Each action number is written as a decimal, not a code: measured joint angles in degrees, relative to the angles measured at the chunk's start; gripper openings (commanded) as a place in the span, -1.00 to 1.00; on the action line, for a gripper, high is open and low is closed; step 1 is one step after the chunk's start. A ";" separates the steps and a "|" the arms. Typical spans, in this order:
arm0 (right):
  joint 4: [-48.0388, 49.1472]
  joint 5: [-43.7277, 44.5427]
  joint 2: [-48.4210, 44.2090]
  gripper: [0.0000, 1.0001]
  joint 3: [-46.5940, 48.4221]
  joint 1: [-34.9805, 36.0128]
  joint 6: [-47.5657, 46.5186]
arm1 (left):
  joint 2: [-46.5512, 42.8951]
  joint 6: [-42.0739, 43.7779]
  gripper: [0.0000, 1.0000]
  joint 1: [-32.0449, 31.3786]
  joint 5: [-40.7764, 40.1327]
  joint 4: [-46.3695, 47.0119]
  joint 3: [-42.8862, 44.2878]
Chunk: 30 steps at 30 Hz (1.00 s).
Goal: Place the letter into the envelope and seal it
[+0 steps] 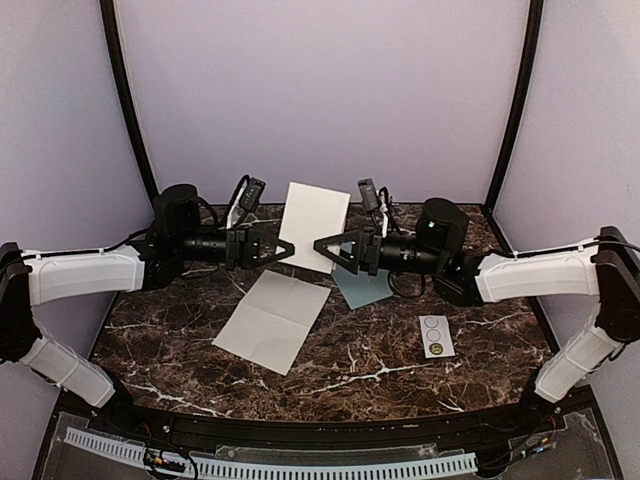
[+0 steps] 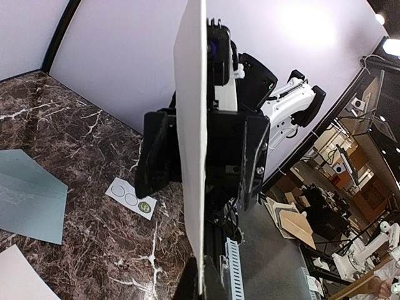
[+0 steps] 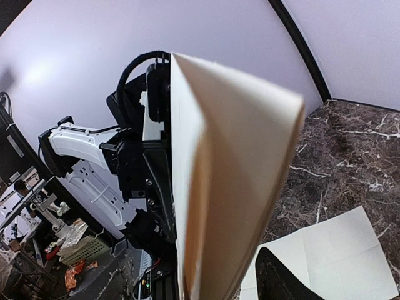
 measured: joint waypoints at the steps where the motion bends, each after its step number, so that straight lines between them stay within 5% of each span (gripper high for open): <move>1: -0.04 0.04 -0.04 0.28 0.35 -0.31 -0.13 | 0.20 0.09 -1.00 -0.22 0.28 -0.13 0.02; 3: -0.13 0.15 -0.07 0.12 1.27 -0.96 -0.20 | 0.79 0.52 -1.00 -0.96 0.98 -0.57 0.24; 8: 0.11 0.15 -0.15 -1.00 3.52 -1.95 -0.63 | 1.62 1.60 -1.00 -2.34 1.81 -2.49 0.85; 15: 1.16 -0.13 -0.26 -1.00 3.82 -2.25 -0.70 | 2.01 2.16 -1.00 -2.51 1.99 -3.21 1.11; 16: 1.53 -0.11 -0.26 -0.91 3.58 -2.27 -0.57 | 2.01 2.19 -1.00 -2.51 1.99 -3.21 1.14; 19: 1.97 0.04 -0.96 0.25 2.34 -2.62 0.02 | 2.03 2.27 -1.00 -2.56 1.60 -3.48 1.16; 21: 2.14 0.22 -1.97 0.59 1.18 -3.41 0.28 | 2.03 2.27 -1.00 -2.62 0.72 -3.43 1.16; 25: 2.91 0.44 -3.96 0.84 -0.96 -4.61 0.52 | 1.51 0.55 -1.00 -2.82 -4.13 -0.37 -0.22; 30: 3.10 0.46 -6.23 0.90 -4.76 -5.18 1.51 | 0.37 -5.90 -1.00 -4.02 -12.31 10.99 -6.40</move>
